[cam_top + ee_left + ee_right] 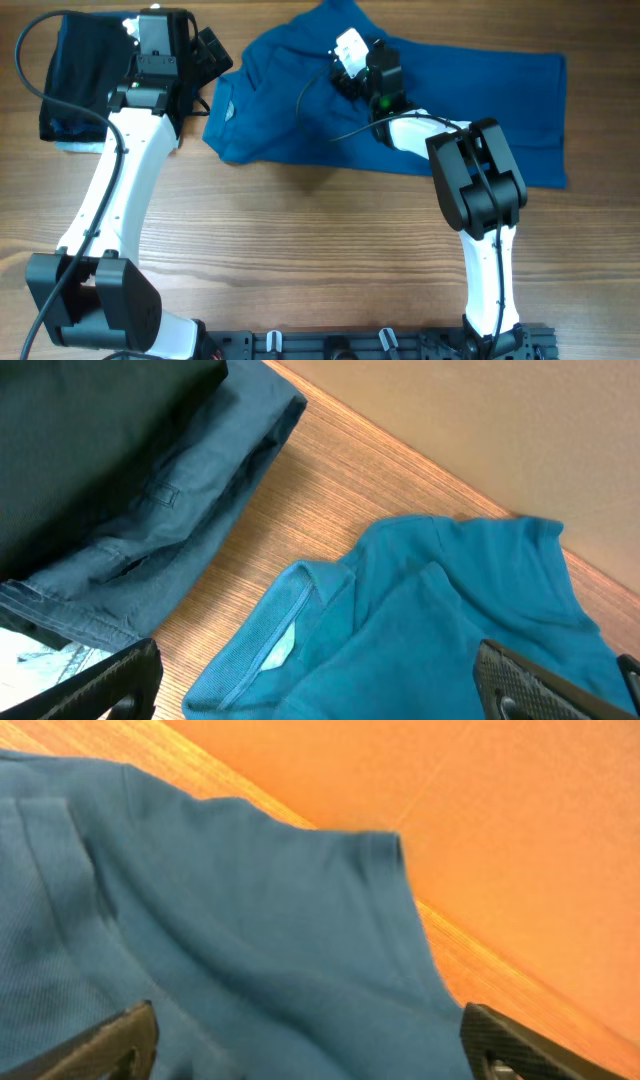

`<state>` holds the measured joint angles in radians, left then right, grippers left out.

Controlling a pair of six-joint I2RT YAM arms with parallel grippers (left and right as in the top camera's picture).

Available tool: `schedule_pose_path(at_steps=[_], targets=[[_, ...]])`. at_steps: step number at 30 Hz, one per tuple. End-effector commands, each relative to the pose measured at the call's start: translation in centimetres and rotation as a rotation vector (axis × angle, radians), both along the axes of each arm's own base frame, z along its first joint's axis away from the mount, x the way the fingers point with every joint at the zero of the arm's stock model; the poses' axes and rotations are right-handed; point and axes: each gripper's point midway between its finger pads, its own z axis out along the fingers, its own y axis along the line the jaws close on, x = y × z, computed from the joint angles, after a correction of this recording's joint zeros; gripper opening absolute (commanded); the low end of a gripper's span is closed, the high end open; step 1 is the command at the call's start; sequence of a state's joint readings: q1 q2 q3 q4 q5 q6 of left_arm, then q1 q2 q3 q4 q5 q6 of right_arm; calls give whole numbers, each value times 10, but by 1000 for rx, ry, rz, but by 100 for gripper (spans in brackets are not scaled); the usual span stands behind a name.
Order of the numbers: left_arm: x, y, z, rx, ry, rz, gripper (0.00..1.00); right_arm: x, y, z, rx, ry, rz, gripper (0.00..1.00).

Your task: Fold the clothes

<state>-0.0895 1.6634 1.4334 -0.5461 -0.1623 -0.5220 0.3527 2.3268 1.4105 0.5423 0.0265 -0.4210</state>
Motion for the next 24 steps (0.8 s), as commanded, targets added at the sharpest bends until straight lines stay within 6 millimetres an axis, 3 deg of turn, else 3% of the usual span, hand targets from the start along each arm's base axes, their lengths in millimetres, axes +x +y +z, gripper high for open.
schedule_pose_path(at_steps=[1, 4, 6, 8, 10, 12, 15, 16, 20, 24], targets=[[1, 2, -5, -10, 8, 9, 100, 15, 4, 21, 73, 82, -59, 99], [1, 2, -5, -10, 8, 9, 100, 2, -1, 56, 86, 276, -112, 100], [2, 2, -4, -10, 7, 9, 100, -24, -11, 93, 70, 412, -150, 100], [1, 2, -5, -10, 8, 9, 100, -51, -22, 108, 54, 516, -182, 100], [1, 2, -5, -10, 8, 9, 100, -80, -28, 104, 23, 626, -179, 94], [1, 2, -5, -10, 8, 9, 100, -106, -25, 89, 17, 756, -138, 80], [1, 2, -5, -10, 8, 9, 100, -136, -18, 64, 86, 936, -152, 20], [1, 2, -5, -10, 8, 9, 100, -144, -15, 57, 158, 1003, -204, 6], [1, 2, -5, -10, 8, 9, 100, -163, -8, 37, 310, 1151, -357, 4], [1, 2, -5, -10, 8, 9, 100, -181, -9, 14, 310, 1219, -423, 4]])
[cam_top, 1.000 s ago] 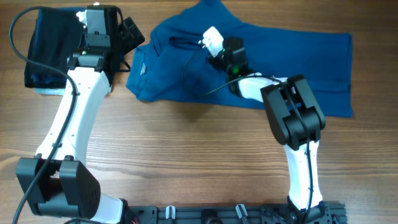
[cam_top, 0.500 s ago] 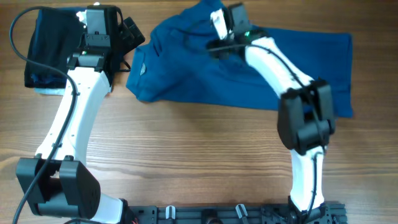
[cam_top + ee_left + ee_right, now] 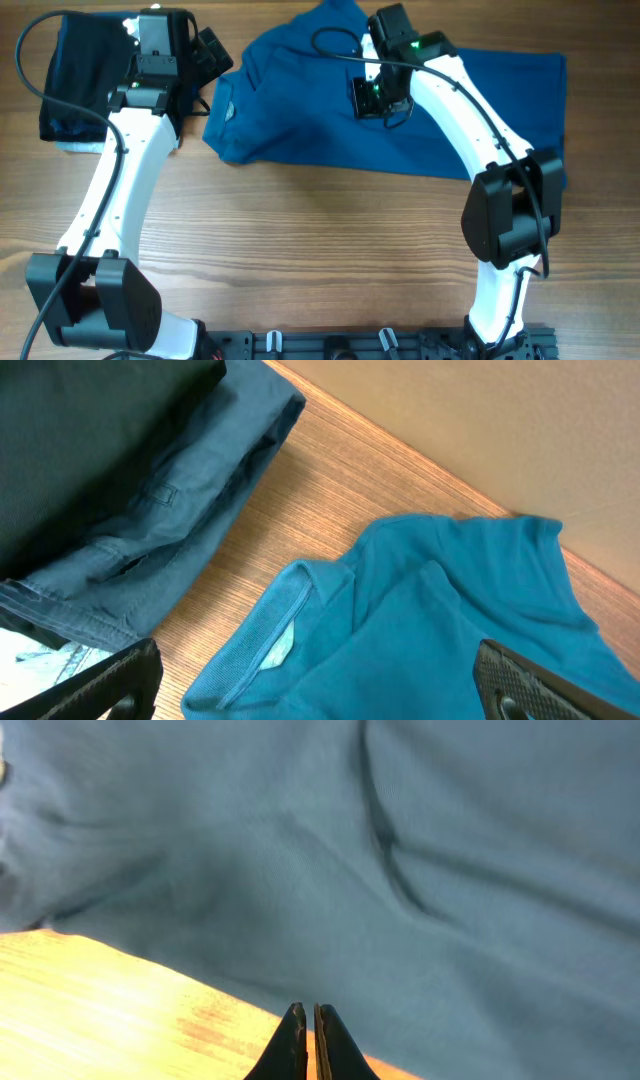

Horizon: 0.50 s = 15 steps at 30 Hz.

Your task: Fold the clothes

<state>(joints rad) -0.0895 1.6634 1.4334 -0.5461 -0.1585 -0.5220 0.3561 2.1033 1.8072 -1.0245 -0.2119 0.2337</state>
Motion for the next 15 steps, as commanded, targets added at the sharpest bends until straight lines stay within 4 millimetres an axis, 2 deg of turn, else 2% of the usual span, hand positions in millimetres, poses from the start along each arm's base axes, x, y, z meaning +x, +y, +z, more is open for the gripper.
schedule_pose_path(at_steps=[1, 4, 8, 15], targets=[[2, 2, -4, -7, 7, 12, 100, -20, 5, -28, 20, 121, -97, 4], [1, 2, -4, -7, 8, 12, 100, -28, 2, -53, 14, 152, -134, 4], [1, 2, -4, -7, 8, 12, 100, -18, 6, -72, 31, 116, -133, 4], [1, 2, -4, -7, 8, 12, 100, 8, 2, -76, 6, 11, -177, 4]])
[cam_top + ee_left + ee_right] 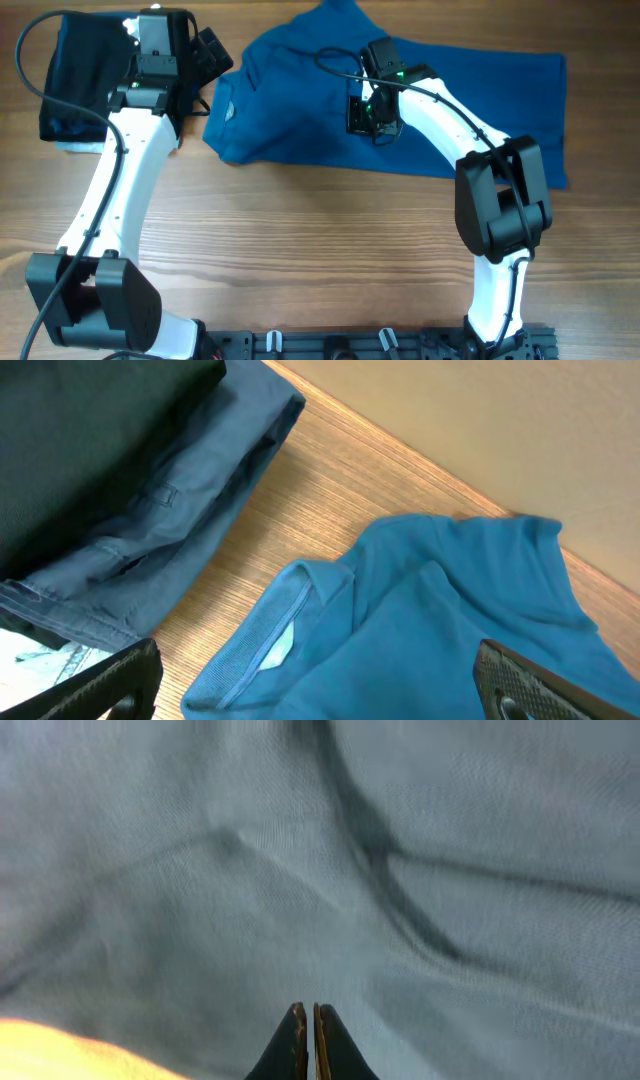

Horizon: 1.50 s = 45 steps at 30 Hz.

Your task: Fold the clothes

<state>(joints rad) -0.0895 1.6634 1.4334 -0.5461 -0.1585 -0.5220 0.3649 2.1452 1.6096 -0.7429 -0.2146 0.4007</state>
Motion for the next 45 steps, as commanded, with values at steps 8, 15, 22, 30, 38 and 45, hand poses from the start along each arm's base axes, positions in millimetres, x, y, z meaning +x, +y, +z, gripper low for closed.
schedule_pose_path(at_steps=[8, 15, 22, 30, 38, 45], targets=[[1, 2, -4, -7, 7, 12, 100, -1, -8, -22, -48, 15, -56, 4], [1, 2, -4, -7, 8, 12, 100, 2, -15, -35, -78, -25, -69, 4], [1, 2, -4, -7, 8, 12, 100, 6, -18, -35, -97, -45, -79, 4], [1, 2, -4, -7, 7, 12, 100, 46, -38, -24, -177, -217, -147, 4], [1, 2, -4, -7, 8, 12, 100, 109, -44, 29, -312, -573, 8, 23], [1, 2, -4, -7, 7, 12, 100, 41, -55, 104, -211, -402, -90, 4]])
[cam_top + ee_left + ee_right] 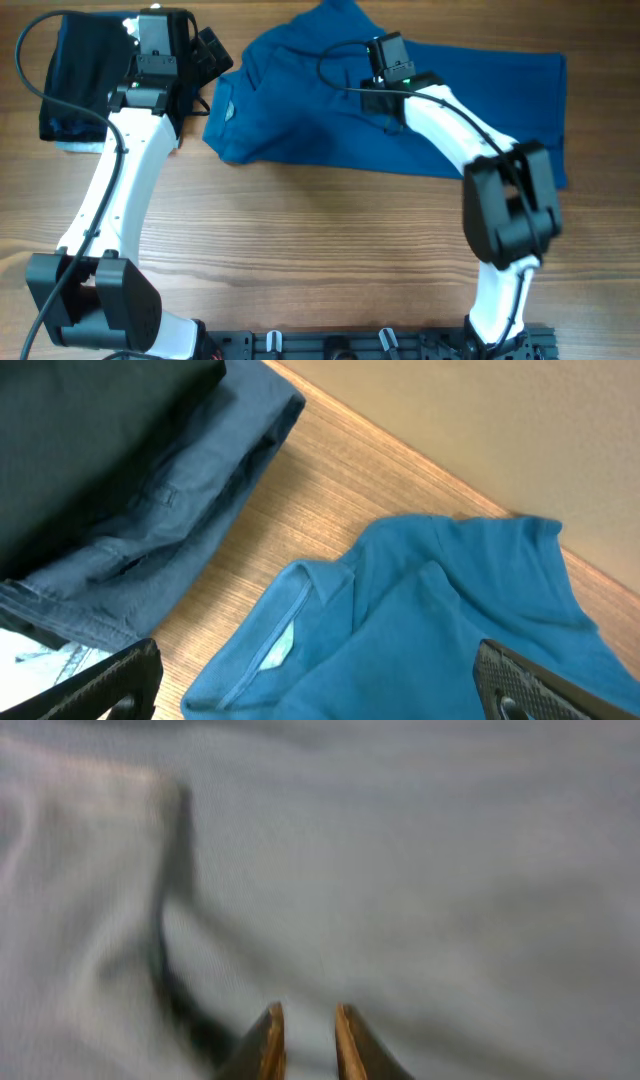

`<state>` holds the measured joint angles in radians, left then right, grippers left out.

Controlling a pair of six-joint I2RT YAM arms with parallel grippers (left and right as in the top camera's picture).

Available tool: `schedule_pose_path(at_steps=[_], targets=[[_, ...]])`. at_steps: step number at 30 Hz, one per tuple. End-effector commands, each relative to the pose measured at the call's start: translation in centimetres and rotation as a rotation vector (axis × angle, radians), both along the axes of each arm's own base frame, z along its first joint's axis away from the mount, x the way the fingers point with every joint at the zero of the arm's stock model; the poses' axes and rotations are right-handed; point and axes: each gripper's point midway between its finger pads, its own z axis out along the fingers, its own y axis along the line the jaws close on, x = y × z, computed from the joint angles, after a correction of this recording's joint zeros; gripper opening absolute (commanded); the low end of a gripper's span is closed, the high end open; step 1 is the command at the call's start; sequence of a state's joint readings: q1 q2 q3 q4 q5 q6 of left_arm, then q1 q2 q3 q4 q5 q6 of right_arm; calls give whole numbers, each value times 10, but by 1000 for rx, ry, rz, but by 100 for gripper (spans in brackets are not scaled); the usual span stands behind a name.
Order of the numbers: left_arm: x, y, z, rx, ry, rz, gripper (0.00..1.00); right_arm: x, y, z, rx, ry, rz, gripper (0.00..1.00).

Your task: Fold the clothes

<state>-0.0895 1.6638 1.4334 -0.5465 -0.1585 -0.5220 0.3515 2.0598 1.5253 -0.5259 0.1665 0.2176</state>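
A blue shirt point(450, 100) lies spread across the far middle and right of the table, creased at its left end. Its collar point(290, 625) shows in the left wrist view. My left gripper point(210, 55) hangs open above the shirt's collar end, its fingers point(110, 680) wide apart with nothing between them. My right gripper point(382, 98) is low over the shirt's upper middle. In the blurred right wrist view its fingertips point(265, 1040) stand a narrow gap apart just above the cloth point(400, 870), beside a dark crease.
A pile of folded dark clothes point(80, 70) sits at the far left corner, with its edge point(150, 490) close to my left gripper. Bare wooden table point(300, 250) stretches in front of the shirt. The arm bases stand at the near edge.
My right gripper, shut over the shirt's middle before, now has its fingertips slightly apart and sits a little farther right. The left arm and the shirt look unchanged.
My right gripper was first wide open at the shirt's far edge near a sleeve. Then it was shut above the shirt's near edge, then shut close over the middle creases. Now it is slightly parted there. The left gripper stayed open by the collar throughout.
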Motion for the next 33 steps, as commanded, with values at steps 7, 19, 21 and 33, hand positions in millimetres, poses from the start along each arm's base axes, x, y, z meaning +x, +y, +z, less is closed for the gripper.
schedule_pose_path(at_steps=[7, 19, 21, 33], targets=[[1, 2, -4, -7, 7, 12, 100, -75, -6, 7, 112, 273, -139, 4], [2, 2, -4, -8, 6, 12, 100, -63, -16, -67, 93, 357, -180, 4], [1, 2, -4, -7, 7, 12, 100, -50, -23, -65, 113, 318, -199, 4], [1, 2, -4, -7, 7, 12, 100, 41, -59, -28, 150, -38, -139, 31]])
